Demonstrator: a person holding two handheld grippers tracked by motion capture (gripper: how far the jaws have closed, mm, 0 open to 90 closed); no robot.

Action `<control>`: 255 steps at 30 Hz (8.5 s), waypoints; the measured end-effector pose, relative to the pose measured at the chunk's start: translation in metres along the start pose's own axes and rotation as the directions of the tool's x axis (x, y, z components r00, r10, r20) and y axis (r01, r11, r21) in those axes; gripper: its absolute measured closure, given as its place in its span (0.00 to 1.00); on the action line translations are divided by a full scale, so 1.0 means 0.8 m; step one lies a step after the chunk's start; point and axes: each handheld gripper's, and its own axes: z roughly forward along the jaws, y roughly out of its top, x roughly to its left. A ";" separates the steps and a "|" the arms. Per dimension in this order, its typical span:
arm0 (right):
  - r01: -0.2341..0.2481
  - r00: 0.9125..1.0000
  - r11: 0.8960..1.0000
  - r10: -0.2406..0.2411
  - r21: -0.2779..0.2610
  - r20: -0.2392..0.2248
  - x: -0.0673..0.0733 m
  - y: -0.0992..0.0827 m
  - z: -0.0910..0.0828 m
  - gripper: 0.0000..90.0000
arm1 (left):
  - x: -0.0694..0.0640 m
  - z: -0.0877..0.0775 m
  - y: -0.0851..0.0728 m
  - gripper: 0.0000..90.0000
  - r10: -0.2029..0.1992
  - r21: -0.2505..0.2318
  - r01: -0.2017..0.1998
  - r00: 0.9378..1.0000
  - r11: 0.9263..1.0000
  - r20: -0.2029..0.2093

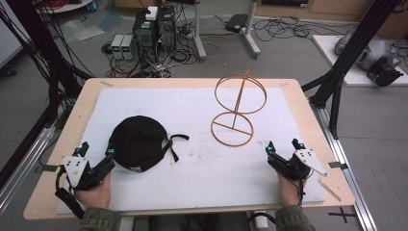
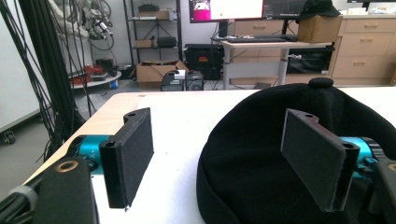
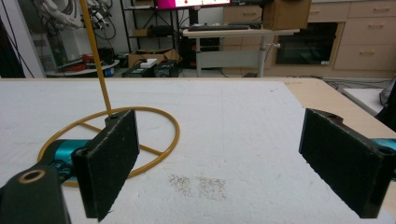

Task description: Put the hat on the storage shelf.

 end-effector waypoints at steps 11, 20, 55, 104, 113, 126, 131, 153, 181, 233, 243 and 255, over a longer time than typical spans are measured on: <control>0.001 1.000 1.000 -0.001 -0.010 0.006 0.002 0.000 0.000 0.13 | 0.000 -0.002 0.001 0.28 -0.004 0.000 0.004 1.000 1.000 -0.006; -0.003 1.000 1.000 0.003 -0.005 0.004 0.002 0.000 0.000 0.13 | 0.001 -0.001 0.001 0.28 -0.012 0.012 0.012 1.000 1.000 -0.009; -0.015 1.000 1.000 0.015 0.012 0.000 0.000 -0.002 -0.002 0.13 | -0.034 0.018 0.013 0.26 -0.003 0.033 0.000 0.996 0.999 0.090; -0.023 1.000 1.000 0.023 0.000 0.001 -0.006 -0.003 -0.011 0.13 | -0.063 0.059 0.000 0.34 -0.026 0.213 -0.001 0.992 0.977 0.125; -0.048 0.999 0.999 0.048 -0.005 -0.004 -0.008 -0.004 -0.011 0.13 | -0.063 0.062 -0.001 0.54 -0.083 0.288 0.040 0.987 0.957 0.139; -0.058 0.998 0.998 0.058 0.005 -0.006 -0.007 -0.004 -0.011 0.13 | -0.062 0.060 0.000 0.95 -0.089 0.288 0.039 0.983 0.957 0.163; -0.053 0.999 0.999 0.053 -0.003 -0.005 -0.008 -0.004 -0.011 0.13 | -0.063 0.060 0.000 0.97 -0.074 0.284 0.026 0.984 0.958 0.159; -0.054 0.998 0.999 0.054 0.006 -0.010 -0.007 -0.003 -0.011 0.13 | -0.066 0.053 0.005 0.97 -0.030 0.207 -0.005 0.986 0.978 0.167; -0.060 0.998 0.998 0.060 -0.004 -0.023 -0.007 -0.002 -0.012 0.13 | -0.106 0.036 0.078 0.97 0.064 0.028 -0.075 0.960 0.997 0.271; -0.051 0.997 0.999 0.051 -0.004 -0.059 0.004 -0.001 -0.009 0.13 | -0.143 0.057 0.200 0.97 -0.027 -0.212 0.129 0.904 0.969 0.427; -0.058 0.996 0.998 0.058 -0.004 -0.061 0.002 -0.001 -0.009 0.13 | -0.175 0.075 0.216 0.97 -0.029 -0.217 0.153 0.874 0.964 0.485; -0.065 0.996 0.998 0.064 -0.008 -0.059 0.001 -0.001 -0.009 0.13 | -0.211 0.094 0.227 0.97 -0.030 -0.219 0.177 0.837 0.960 0.547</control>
